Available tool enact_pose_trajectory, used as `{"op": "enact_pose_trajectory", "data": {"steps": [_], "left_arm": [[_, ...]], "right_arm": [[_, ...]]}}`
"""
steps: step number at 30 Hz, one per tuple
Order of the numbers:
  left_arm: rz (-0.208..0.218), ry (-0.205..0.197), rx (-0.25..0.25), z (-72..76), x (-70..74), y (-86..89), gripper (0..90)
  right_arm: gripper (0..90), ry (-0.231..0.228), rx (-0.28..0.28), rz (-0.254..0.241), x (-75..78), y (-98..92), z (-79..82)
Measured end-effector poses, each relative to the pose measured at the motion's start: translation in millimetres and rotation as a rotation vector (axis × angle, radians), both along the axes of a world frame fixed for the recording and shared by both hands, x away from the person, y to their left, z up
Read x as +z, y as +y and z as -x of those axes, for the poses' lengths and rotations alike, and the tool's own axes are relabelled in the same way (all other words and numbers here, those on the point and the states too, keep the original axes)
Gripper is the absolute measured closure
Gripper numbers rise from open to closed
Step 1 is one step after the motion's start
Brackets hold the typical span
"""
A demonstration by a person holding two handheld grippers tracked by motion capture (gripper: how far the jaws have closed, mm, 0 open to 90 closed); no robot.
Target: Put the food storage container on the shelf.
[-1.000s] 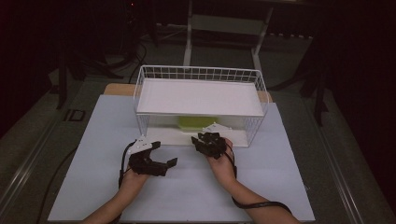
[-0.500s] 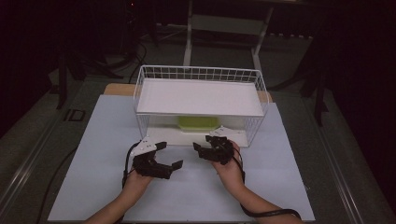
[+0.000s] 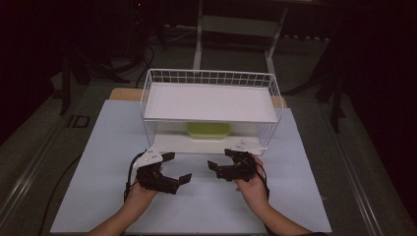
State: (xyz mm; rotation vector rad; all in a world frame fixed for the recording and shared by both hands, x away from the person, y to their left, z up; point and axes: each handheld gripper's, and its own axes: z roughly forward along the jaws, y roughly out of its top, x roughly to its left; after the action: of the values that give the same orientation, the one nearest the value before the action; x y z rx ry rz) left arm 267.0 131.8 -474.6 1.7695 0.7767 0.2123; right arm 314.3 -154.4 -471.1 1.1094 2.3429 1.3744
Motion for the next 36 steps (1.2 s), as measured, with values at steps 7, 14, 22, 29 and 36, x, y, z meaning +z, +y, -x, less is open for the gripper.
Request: {"op": "enact_pose_trajectory", "data": {"steps": [7, 14, 22, 29, 36], "left_arm": [[0.012, -0.020, 0.004, 12.0, 0.1, 8.9, 0.8], [-0.003, -0.011, -0.013, 20.0, -4.6, 15.0, 0.8], [-0.020, -0.015, -0.013, 28.0, -10.3, 19.9, 0.8], [-0.035, -0.036, -0.027, 31.2, -18.0, 19.3, 0.8], [-0.052, -0.062, -0.059, 33.6, -21.0, 15.9, 0.8]], "right_arm": [[17.7, -0.018, 0.013, 0.007, 1.3, -10.9, 13.2], [18.3, -0.033, 0.049, 0.012, 0.1, -19.0, 25.6], [18.2, -0.039, 0.087, 0.043, -1.3, -23.0, 34.2], [17.9, -0.032, 0.112, 0.059, -6.1, -29.1, 41.3], [17.9, -0.027, 0.134, 0.037, -16.3, -41.6, 43.4]]}}
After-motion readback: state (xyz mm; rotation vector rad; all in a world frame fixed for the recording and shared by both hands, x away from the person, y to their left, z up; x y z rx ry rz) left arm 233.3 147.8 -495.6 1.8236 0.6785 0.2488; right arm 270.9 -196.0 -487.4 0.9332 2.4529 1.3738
